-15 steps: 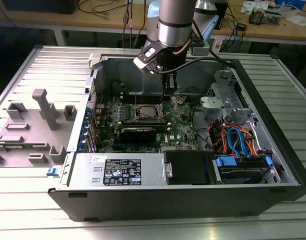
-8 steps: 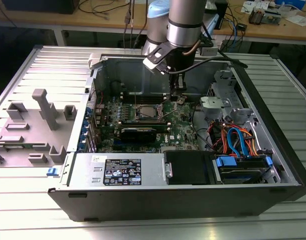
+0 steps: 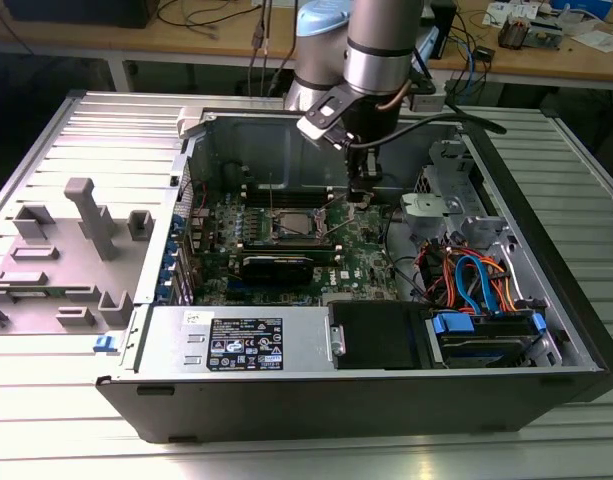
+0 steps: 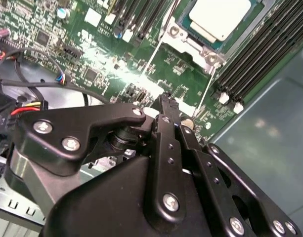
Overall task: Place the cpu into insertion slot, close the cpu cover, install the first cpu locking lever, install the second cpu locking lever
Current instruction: 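Close the cpu cover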
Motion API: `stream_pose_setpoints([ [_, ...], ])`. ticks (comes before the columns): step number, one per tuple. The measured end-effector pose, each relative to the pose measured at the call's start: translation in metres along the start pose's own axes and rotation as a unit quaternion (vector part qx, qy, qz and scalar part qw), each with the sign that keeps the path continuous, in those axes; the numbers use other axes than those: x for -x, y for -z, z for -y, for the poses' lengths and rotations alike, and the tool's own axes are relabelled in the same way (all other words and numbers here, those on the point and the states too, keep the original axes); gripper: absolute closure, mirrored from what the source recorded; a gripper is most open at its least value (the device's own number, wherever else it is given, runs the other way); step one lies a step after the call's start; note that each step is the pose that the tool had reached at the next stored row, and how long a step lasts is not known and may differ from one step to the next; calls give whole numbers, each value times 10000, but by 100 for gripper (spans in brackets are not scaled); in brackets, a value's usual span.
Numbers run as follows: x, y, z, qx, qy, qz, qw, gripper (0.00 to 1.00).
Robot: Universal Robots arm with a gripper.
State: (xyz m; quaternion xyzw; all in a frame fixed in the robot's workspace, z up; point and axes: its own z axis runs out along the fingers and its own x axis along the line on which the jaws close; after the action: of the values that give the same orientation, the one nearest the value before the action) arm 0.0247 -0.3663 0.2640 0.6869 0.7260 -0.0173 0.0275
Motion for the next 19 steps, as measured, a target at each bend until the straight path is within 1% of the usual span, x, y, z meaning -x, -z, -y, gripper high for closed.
stream_pose_setpoints([
  [2,-4,-4,-39,-3,1,0,10000,89],
  [3,-10,-10,-73,-6,1,0,10000,89],
  [6,-22,-31,-124,-9,4,0,10000,89],
  [10,-27,-50,-156,-18,5,-1,10000,89],
  [15,-32,-120,-164,-56,7,-3,10000,89],
  [19,-30,-146,-224,-76,8,-4,10000,89],
])
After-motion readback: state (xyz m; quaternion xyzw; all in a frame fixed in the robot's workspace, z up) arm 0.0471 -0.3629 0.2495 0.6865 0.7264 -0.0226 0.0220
